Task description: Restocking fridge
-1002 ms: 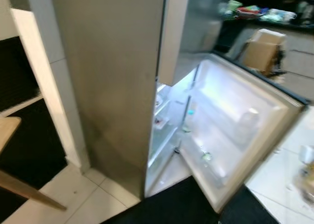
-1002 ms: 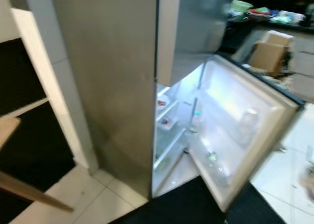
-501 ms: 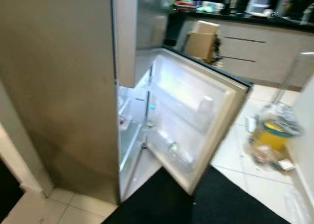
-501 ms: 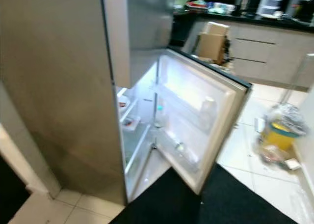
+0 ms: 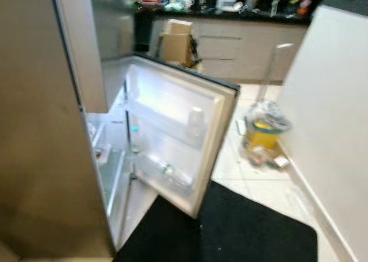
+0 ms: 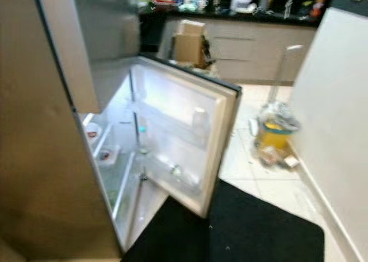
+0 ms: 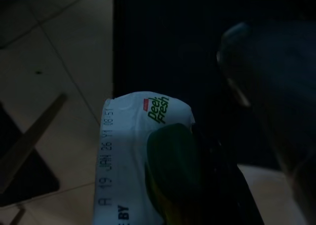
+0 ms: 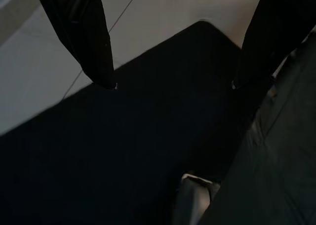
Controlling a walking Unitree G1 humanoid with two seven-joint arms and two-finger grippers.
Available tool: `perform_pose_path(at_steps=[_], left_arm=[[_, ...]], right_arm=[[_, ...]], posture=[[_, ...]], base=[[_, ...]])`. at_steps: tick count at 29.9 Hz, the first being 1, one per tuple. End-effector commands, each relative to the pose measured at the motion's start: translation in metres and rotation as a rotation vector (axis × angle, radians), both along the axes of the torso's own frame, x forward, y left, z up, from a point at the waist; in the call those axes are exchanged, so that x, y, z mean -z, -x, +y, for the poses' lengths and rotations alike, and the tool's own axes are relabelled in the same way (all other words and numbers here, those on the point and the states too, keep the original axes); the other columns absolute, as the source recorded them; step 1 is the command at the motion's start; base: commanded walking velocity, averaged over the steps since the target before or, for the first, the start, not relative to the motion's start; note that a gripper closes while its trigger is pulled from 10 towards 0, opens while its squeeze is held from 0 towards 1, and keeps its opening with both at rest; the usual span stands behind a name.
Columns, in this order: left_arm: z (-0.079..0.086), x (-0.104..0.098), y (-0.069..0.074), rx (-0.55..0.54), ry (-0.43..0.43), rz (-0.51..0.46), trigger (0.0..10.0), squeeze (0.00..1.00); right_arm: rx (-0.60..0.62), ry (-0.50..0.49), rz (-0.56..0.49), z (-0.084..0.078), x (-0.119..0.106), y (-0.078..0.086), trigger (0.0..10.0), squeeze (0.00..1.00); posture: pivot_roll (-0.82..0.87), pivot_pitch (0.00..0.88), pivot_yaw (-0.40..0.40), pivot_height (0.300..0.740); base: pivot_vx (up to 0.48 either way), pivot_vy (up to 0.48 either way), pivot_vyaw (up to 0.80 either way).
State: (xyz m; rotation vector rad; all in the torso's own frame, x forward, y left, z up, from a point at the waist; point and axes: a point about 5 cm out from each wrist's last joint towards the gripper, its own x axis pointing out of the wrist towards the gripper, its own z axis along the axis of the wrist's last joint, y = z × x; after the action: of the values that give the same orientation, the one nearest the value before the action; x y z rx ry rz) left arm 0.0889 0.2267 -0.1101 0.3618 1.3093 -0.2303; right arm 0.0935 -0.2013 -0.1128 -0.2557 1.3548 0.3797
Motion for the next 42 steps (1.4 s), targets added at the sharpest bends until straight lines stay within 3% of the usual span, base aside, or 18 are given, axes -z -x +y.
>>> perform_pose_path(at_steps=[1, 30, 42], left_arm=[[-0.0021, -0.0008, -0.0053, 0.019, -0.003, -0.014, 10.0, 0.0], [-0.0068, 0.0002, -0.005, 0.018, 0.002, -0.028, 10.0, 0.0], [-0.0067, 0.0001, -0.0057, 0.022, -0.001, -0.026, 10.0, 0.0]], right_arm=[[-0.004, -0.024, -0.029, 0.0059, -0.0009, -0.0066, 10.0, 0.0], [0.009, -0.018, -0.042, 0.0054, -0.0012, -0.008, 10.0, 0.0], [0.006, -0.017, -0.056, 0.006, -0.0016, -0.0097, 10.0, 0.0]], posture=[[-0.03, 0.0, 0.004, 0.74], [-0.03, 0.0, 0.001, 0.74], [-0.03, 0.0, 0.004, 0.74]], base=[[0.0, 0.0, -0.8], [0.0, 0.0, -0.78], [0.0, 0.0, 0.0]])
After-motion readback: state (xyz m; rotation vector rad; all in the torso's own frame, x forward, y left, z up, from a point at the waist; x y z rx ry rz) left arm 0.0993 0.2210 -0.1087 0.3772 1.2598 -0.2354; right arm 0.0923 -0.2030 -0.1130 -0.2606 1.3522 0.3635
